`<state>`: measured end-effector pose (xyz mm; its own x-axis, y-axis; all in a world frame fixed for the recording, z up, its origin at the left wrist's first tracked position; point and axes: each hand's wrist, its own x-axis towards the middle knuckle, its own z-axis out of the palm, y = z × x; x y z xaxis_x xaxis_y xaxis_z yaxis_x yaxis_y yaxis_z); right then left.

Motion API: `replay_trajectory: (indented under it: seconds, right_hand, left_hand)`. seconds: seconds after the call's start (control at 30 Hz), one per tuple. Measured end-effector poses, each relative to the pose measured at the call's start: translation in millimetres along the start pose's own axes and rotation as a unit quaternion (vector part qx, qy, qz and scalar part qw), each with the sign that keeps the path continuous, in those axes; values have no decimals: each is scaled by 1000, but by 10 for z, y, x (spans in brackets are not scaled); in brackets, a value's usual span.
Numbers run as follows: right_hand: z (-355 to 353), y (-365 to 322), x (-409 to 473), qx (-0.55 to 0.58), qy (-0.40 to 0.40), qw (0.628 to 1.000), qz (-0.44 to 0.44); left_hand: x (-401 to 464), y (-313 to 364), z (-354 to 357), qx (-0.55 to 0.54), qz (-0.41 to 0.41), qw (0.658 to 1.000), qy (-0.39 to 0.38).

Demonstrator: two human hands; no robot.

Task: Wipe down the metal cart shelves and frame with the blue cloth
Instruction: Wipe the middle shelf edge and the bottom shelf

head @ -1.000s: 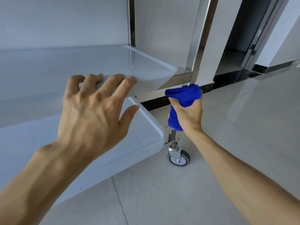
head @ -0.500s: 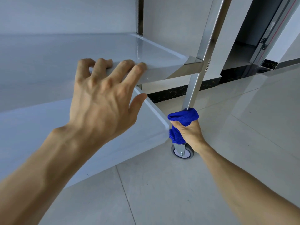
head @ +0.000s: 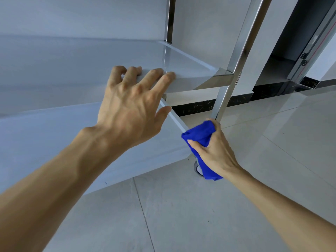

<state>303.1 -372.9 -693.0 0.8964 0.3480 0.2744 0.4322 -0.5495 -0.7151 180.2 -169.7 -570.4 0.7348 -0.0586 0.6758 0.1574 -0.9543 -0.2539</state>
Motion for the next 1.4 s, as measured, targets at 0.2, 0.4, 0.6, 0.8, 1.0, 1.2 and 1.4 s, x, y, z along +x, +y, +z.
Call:
replay_trajectory:
  seconds: [0.2,0.4,0.6,0.8,1.0,1.2,1.4]
  right_hand:
    - [350,-199,464,-190,-143,971,-5]
    - [577,33,479,-299,-104,931,-181]
    - [714,185,455,-225,-68,953,-191]
    - [1015,77,302,-240,41,961,-129]
    - [1449,-361,-71,-215,25,958,-190]
    - [1549,-495,-164,-156,-20,939,-306]
    - [930,50,302,-170,-10,957,-234]
  left_hand:
    - [-20,-8,-1,5,5,1000,-6]
    - [-94,-174,21,-109,166,977,73]
    - [-996,-599,463,-184,99,971,-120]
    - [-1867,-982,835,-188,-234,897,-324]
    - [-2016,-810,906,-111,-221,933,-262]
    - [-1992,-791,884,-109,-230,930,-264]
    - [-2004,-807,880,-119,-226,927,-274]
